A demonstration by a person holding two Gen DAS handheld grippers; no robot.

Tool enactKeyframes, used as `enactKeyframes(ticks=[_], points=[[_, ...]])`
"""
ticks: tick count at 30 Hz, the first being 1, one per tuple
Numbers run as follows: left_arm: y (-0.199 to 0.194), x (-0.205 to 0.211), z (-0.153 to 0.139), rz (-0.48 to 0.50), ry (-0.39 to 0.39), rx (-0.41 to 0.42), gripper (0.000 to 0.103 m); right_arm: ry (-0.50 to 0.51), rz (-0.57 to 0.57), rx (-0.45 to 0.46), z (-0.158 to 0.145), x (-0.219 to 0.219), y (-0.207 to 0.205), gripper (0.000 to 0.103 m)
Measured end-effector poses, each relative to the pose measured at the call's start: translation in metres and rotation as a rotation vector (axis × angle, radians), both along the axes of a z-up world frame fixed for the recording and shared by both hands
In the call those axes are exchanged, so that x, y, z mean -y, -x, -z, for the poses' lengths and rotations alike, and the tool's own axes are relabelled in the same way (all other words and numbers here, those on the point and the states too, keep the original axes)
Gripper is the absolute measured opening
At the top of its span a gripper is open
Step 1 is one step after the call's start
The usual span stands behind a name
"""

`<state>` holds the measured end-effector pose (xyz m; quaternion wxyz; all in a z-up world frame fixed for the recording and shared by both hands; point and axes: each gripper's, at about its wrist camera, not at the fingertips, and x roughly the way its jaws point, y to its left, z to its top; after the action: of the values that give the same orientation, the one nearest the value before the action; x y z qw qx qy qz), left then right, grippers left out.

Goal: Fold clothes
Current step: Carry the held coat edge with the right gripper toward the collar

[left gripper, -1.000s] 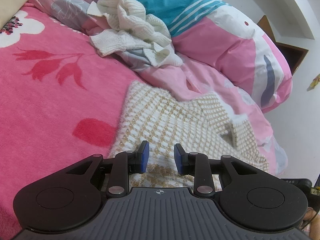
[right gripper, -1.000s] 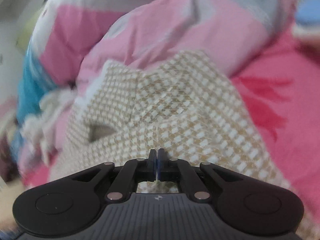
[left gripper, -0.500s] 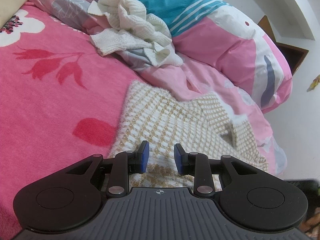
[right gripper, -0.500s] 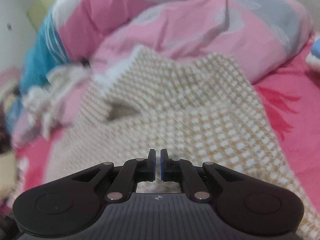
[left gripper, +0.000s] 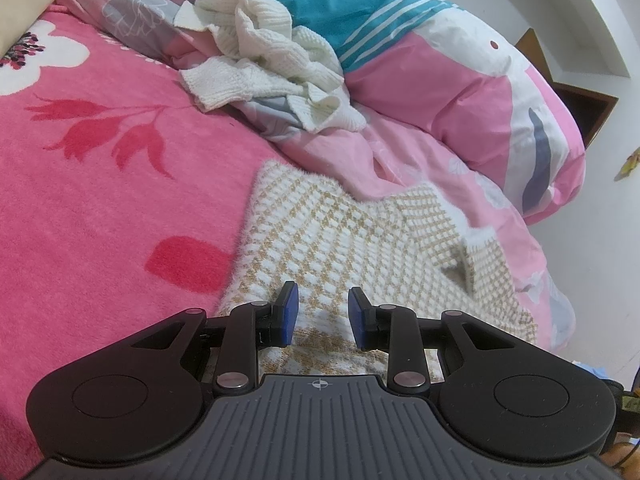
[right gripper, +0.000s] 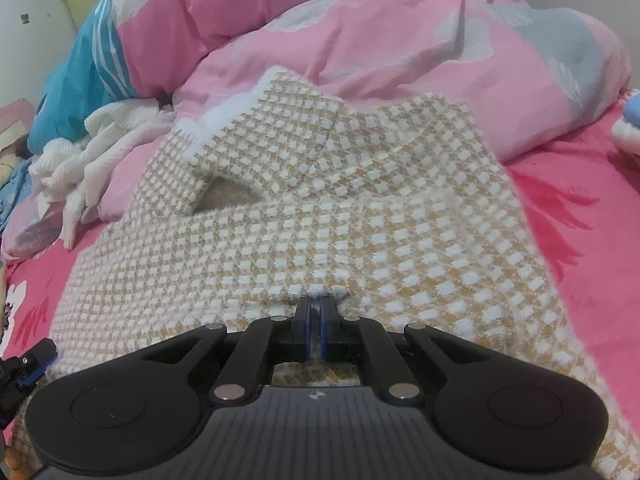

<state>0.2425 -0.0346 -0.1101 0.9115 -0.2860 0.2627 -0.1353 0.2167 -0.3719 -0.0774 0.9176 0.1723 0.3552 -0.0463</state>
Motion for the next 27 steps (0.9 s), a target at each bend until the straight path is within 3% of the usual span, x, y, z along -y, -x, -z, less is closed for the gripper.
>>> enactKeyframes(ticks=[9,20,27], points=[[0.000,0.000,0.000,-0.001,-0.001,0.002,0.029,-0.037,0.012,0.030,0.005,0.005,0.005,0.003],[0.002,0.008,-0.004,-0.003,-0.071,0.009,0.029,-0.181,0.016,0.165,0.023,0.023,0.024,0.002],[0.005,0.014,-0.009,-0.014,-0.123,0.021,0.029,-0.154,0.012,0.186,0.024,0.019,0.025,0.003]])
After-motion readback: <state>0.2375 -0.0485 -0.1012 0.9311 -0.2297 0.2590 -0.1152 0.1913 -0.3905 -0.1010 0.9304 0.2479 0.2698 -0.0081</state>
